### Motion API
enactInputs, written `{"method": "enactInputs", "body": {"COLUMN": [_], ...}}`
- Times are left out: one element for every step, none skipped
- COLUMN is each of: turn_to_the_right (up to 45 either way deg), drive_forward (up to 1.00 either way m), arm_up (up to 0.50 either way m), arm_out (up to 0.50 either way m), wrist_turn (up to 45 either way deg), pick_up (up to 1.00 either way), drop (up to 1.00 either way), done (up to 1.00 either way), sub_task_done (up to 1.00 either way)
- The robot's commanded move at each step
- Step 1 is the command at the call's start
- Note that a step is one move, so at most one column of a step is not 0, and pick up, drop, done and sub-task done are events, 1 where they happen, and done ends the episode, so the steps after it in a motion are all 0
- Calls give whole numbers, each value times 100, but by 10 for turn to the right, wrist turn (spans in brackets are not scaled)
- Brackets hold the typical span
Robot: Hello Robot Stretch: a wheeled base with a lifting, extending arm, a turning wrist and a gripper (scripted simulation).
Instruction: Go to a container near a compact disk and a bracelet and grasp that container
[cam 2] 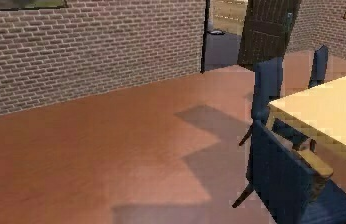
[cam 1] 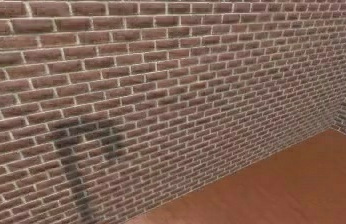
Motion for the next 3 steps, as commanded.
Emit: {"method": "enactInputs", "body": {"turn_to_the_right": [450, 240, 0], "drive_forward": [0, 0, 65], "arm_up": [0, 0, 0], "arm_out": [0, 0, 0], "wrist_turn": [0, 0, 0], "pick_up": [0, 0, 0], "drop": [0, 0, 0], "done": [0, 0, 0], "sub_task_done": [0, 0, 0]}}
